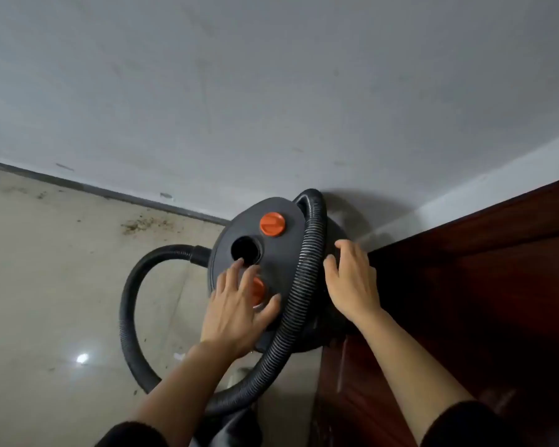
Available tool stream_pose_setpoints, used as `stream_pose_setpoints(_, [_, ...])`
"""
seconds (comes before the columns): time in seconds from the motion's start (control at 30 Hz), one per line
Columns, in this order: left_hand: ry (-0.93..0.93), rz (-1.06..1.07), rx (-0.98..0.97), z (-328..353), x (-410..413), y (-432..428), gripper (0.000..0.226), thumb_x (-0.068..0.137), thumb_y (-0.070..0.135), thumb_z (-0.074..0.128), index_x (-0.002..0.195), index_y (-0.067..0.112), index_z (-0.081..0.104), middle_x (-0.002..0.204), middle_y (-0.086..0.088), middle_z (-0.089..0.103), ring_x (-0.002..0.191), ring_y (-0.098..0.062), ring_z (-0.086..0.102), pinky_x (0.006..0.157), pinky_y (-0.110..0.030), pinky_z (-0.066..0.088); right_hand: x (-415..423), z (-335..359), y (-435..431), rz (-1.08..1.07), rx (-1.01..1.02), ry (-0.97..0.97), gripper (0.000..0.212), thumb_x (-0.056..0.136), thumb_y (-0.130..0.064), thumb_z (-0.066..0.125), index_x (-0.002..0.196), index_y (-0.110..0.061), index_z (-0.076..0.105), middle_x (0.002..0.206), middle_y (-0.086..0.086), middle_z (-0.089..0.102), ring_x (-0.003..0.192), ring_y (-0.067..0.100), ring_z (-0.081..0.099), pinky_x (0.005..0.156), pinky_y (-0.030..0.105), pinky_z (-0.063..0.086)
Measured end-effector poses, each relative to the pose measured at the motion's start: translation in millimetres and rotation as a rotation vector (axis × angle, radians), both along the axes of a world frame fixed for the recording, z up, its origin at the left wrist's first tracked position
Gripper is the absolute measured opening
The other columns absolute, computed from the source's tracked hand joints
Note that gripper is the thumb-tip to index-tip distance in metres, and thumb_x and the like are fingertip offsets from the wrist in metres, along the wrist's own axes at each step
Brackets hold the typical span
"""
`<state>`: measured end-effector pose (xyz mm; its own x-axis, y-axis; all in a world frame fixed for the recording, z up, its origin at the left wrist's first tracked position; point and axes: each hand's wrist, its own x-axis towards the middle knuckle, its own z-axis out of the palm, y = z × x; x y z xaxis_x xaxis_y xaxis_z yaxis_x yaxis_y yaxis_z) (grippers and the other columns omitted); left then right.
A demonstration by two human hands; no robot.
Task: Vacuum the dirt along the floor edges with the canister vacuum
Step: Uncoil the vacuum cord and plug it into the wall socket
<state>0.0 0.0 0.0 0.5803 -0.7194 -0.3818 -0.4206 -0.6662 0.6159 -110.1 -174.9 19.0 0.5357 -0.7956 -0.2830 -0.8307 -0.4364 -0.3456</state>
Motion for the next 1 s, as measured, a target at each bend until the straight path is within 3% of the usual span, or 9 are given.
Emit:
stream_pose_setpoints(0.13, [-0.101,-0.152,-0.037,-14.8,-10.3,-7.1,0.095,0.074,0.081,0.023,0.153,0.027,0.027,0.161,-0.002,0.014,0.146,-0.023,0.013,0.119,-0.040,0.016,-18.9,-19.8,-1.8,-0.004,0.085,0.083,0.044,0.092,-0.021,0.051,0.135,-0.013,0.049,0.131,0.005,0.054,0.123,0.025,0.048,0.103,0.044,0.037])
stream_pose_setpoints(0.3, [-0.222,-0.255,-0.070,-23.4,-24.1,-19.6,0.099,0.077,0.079,0.033,0.153,0.015,0.030,0.161,-0.006,0.023,0.148,-0.025,0.019,0.118,-0.036,-0.006,-27.1,-27.6,-6.3,0.029,0.106,0.005,0.039,0.085,-0.022,0.060,0.124,-0.020,0.059,0.117,0.001,0.064,0.115,0.023,0.055,0.103,0.045,0.034])
stream_pose_setpoints(0.4, [-0.248,-0.277,-0.062,-27.1,-25.5,-24.1,0.102,0.075,0.079,0.038,0.150,0.010,0.036,0.159,-0.009,0.027,0.147,-0.026,0.025,0.118,-0.040,-0.007,-30.1,-27.3,-11.2,0.057,0.187,0.007,0.044,0.077,-0.027,0.068,0.120,-0.025,0.061,0.113,-0.002,0.065,0.111,0.021,0.057,0.102,0.044,0.038])
stream_pose_setpoints(0.5, [-0.273,-0.309,-0.031,-28.1,-23.9,-24.3,0.103,0.074,0.080,0.040,0.149,0.010,0.039,0.158,-0.009,0.031,0.145,-0.025,0.030,0.119,-0.041,-0.006,-30.3,-29.6,-14.8,-0.220,0.494,-0.237,0.031,0.070,-0.037,0.070,0.101,-0.033,0.071,0.105,-0.005,0.070,0.107,0.018,0.062,0.100,0.040,0.044])
stream_pose_setpoints(0.57, [-0.271,-0.319,-0.018,-28.8,-21.7,-23.2,0.103,0.073,0.081,0.041,0.147,0.009,0.043,0.155,-0.010,0.036,0.143,-0.026,0.035,0.120,-0.041,-0.002,-27.1,-31.0,-17.8,-0.361,0.635,-0.385,0.015,0.080,-0.028,0.071,0.094,-0.027,0.075,0.098,0.000,0.073,0.103,0.020,0.065,0.097,0.036,0.048])
stream_pose_setpoints(0.63, [-0.269,-0.327,-0.015,-29.0,-20.6,-23.0,0.103,0.073,0.080,0.041,0.146,0.008,0.044,0.154,-0.011,0.038,0.142,-0.027,0.037,0.119,-0.042,0.002,-24.3,-31.9,-19.5,-0.377,0.650,-0.403,0.013,0.087,-0.017,0.068,0.099,-0.016,0.074,0.099,0.002,0.073,0.101,0.017,0.066,0.094,0.029,0.049])
stream_pose_setpoints(0.73, [-0.266,-0.322,-0.032,-29.0,-19.3,-21.1,0.103,0.073,0.080,0.040,0.146,0.008,0.043,0.154,-0.011,0.038,0.143,-0.026,0.035,0.119,-0.040,0.003,-18.0,-31.4,-14.2,-0.408,0.653,-0.423,0.011,0.089,-0.013,0.066,0.099,-0.016,0.072,0.098,0.001,0.072,0.095,0.011,0.066,0.087,0.021,0.050])
stream_pose_setpoints(0.9, [-0.263,-0.288,-0.105,-32.0,-8.7,-9.1,0.104,0.074,0.082,0.037,0.153,0.013,0.032,0.161,-0.005,0.023,0.148,-0.016,0.015,0.119,-0.031,-0.008,-8.2,-38.7,-1.4,-0.426,0.671,-0.440,0.021,0.091,-0.017,0.065,0.111,-0.012,0.070,0.104,0.002,0.072,0.101,0.014,0.066,0.092,0.027,0.050])
stream_pose_setpoints(1.0, [-0.273,-0.291,-0.105,-35.7,6.5,7.3,0.103,0.076,0.081,0.038,0.152,0.012,0.032,0.160,-0.005,0.024,0.147,-0.015,0.013,0.121,-0.032,-0.002,5.9,-42.5,13.8,-0.413,0.678,-0.462,0.019,0.091,-0.018,0.066,0.109,-0.015,0.071,0.105,-0.001,0.071,0.103,0.012,0.065,0.090,0.022,0.050])
